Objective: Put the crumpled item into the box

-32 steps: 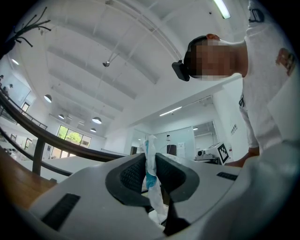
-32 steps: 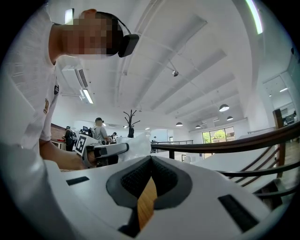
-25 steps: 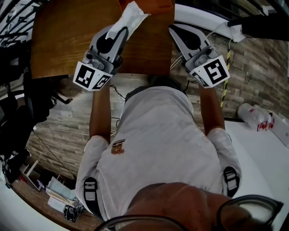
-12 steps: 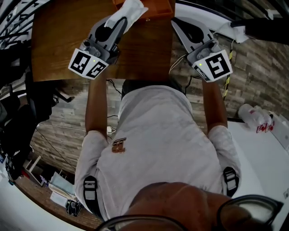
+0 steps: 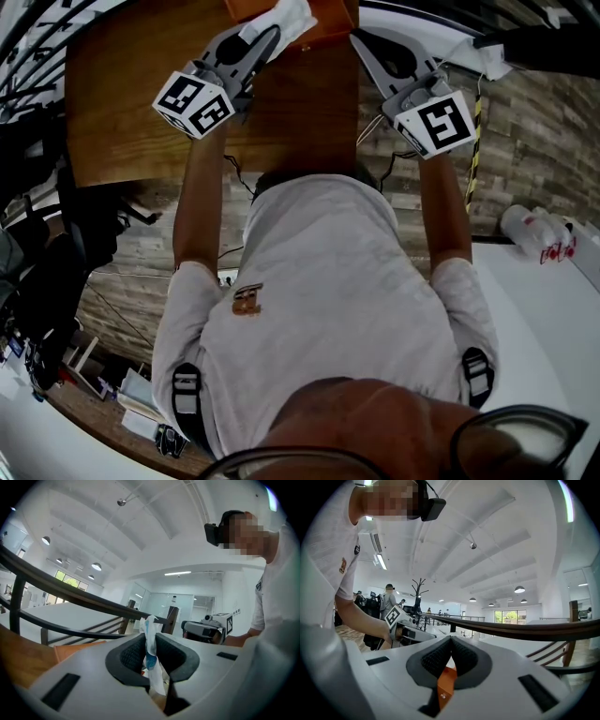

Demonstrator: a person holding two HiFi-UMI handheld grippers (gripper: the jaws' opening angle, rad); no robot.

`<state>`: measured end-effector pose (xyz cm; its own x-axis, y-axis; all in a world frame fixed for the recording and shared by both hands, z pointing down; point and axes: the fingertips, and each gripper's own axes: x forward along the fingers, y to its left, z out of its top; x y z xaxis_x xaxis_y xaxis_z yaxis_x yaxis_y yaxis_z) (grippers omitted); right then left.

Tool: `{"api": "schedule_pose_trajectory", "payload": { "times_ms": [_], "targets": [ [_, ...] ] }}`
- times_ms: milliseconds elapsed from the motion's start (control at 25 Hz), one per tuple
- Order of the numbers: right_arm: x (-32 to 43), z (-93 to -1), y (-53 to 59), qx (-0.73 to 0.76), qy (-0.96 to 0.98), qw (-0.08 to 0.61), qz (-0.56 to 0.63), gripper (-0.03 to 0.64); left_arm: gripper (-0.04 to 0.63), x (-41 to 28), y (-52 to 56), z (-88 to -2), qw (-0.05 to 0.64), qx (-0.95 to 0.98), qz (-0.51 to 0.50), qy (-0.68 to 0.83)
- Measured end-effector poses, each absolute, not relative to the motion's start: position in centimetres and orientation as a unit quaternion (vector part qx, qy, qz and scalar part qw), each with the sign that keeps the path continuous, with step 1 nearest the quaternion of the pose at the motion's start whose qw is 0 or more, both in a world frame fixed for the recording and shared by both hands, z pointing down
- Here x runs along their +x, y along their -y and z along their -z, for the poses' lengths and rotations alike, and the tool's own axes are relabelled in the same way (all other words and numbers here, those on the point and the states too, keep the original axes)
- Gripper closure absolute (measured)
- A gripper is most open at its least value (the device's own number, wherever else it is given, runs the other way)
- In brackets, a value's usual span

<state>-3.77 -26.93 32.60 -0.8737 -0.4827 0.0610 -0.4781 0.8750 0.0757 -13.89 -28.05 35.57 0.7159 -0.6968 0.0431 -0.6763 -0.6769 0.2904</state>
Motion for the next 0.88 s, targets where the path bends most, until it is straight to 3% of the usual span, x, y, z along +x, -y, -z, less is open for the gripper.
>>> {"api": "schedule_pose_trajectory", "payload": {
  "times_ms": [880],
  "targets": [
    [-2.9,-37.9,29.4,0.280,0.956,0.091,-0.001,0.584,0.520,-11.8,35.5,-45.5,0.272,0.889,-0.068,0.363]
  ]
}}
